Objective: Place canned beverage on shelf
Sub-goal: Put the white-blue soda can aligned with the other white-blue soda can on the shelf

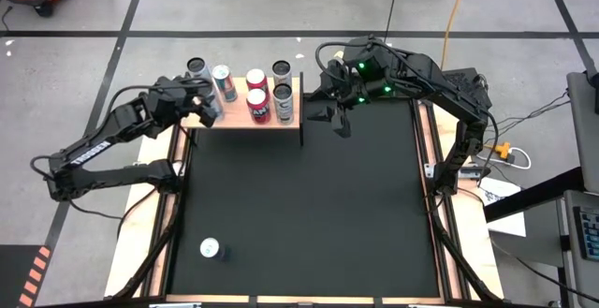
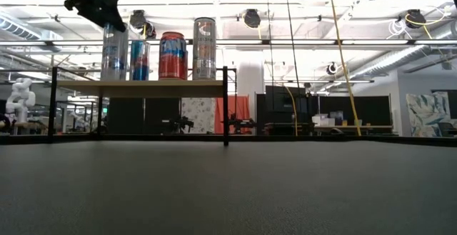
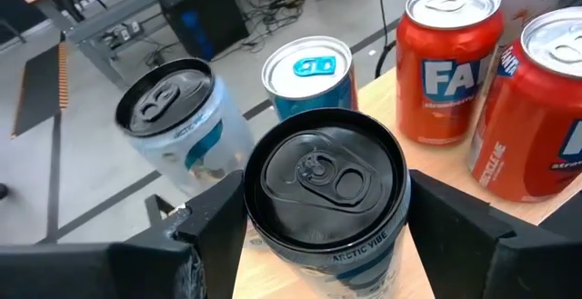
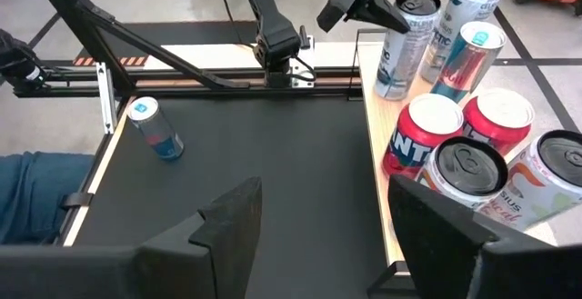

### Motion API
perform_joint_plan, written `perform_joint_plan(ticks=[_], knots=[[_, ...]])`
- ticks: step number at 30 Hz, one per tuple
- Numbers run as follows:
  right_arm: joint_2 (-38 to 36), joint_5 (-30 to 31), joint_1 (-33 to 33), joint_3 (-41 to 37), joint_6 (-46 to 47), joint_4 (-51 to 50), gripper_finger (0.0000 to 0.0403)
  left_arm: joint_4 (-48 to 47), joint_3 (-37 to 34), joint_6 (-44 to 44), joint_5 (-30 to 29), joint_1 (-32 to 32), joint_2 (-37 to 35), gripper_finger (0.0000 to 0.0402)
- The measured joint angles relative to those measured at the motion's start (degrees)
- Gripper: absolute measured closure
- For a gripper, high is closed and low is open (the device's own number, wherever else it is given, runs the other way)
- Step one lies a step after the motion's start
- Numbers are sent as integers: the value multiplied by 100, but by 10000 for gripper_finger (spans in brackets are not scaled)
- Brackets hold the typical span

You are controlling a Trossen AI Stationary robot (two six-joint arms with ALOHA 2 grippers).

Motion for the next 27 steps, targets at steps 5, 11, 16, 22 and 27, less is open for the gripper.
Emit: perform_joint_plan(ticks=[5, 11, 16, 22, 27], knots=[[0, 1, 17, 0, 2, -6, 183, -231, 2, -44, -267, -2, -52, 146], [0, 0, 17, 0, 4, -6, 183, -418, 2, -136, -333, -2, -148, 146], [0, 0, 17, 0, 5, -8, 183, -463, 2, -130, -334, 0, -249, 146], [0, 0, 20, 0, 7, -8, 183, -471, -4, -119, -329, -2, -351, 137], [0, 0, 20, 0, 7, -8, 184, -472, -7, 38, -323, -2, -360, 131]])
